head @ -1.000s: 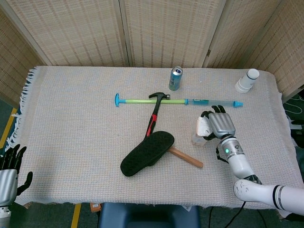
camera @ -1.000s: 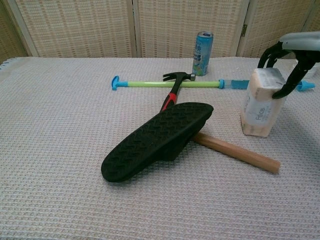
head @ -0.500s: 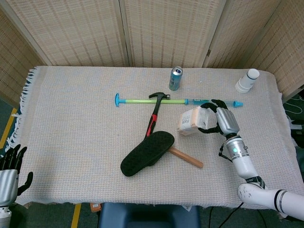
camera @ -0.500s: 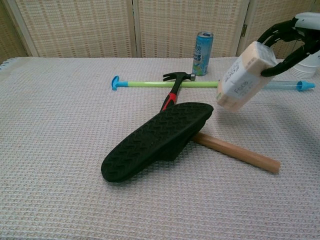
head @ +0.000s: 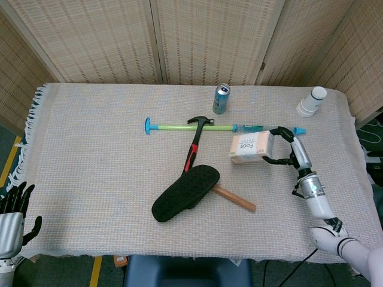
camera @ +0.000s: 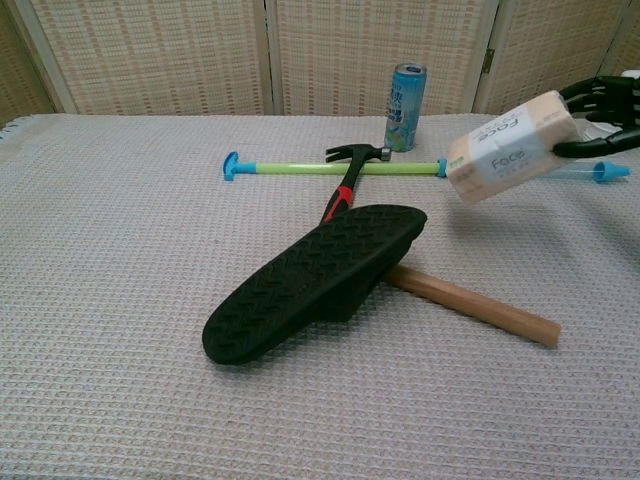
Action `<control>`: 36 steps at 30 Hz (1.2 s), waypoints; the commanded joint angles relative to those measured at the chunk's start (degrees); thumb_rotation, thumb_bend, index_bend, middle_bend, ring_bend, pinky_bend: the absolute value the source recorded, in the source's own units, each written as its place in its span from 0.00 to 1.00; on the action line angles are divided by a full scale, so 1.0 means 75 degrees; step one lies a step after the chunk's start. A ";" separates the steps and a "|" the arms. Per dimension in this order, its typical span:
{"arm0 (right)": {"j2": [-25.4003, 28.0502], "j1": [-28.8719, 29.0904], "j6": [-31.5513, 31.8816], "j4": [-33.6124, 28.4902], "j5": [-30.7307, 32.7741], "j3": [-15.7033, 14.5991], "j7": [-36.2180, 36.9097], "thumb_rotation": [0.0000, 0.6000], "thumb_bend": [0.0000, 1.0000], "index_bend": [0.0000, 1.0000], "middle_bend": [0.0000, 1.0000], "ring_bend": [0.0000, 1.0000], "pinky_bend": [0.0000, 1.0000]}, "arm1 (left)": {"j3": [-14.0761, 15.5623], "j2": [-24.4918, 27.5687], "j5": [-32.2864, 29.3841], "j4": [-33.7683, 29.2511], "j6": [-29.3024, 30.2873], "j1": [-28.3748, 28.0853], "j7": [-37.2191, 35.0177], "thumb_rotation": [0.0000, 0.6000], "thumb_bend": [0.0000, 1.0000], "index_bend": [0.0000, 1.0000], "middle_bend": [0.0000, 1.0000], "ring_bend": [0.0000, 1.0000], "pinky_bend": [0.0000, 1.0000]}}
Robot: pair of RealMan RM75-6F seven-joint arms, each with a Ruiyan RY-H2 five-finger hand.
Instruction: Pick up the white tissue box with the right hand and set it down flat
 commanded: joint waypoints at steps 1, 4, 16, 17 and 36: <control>-0.0684 0.0001 -0.0091 0.0978 -0.0531 -0.0256 0.0626 1.00 0.10 0.42 0.43 0.24 0.00 | 0.0006 -0.0007 -0.0006 0.0007 -0.0013 -0.0006 0.0018 1.00 0.40 0.07 0.00 0.00 0.17; -0.0860 0.0052 -0.0120 0.1333 -0.0657 -0.0342 0.0852 1.00 0.10 0.42 0.43 0.24 0.00 | 0.0006 -0.0010 -0.0017 0.0004 -0.0022 -0.0010 0.0032 1.00 0.40 0.07 0.00 0.00 0.17; -0.1145 0.0149 -0.0111 0.2002 -0.0809 -0.0469 -0.0100 1.00 0.10 0.42 0.43 0.24 0.00 | 0.0005 0.0001 -0.0038 -0.0006 -0.0022 -0.0012 0.0037 1.00 0.40 0.07 0.00 0.00 0.17; -0.1098 0.0146 -0.0159 0.1936 -0.0801 -0.0479 -0.0196 1.00 0.10 0.42 0.43 0.24 0.00 | 0.0009 0.0002 -0.0034 -0.0008 -0.0022 -0.0011 0.0040 1.00 0.40 0.07 0.00 0.00 0.17; 0.0411 0.0240 -0.2043 -0.0400 -0.0122 -0.0571 -0.2853 1.00 0.10 0.27 0.41 0.21 0.00 | 0.0023 -0.0002 0.0014 -0.0032 0.0035 0.0007 0.0083 1.00 0.40 0.07 0.00 0.00 0.17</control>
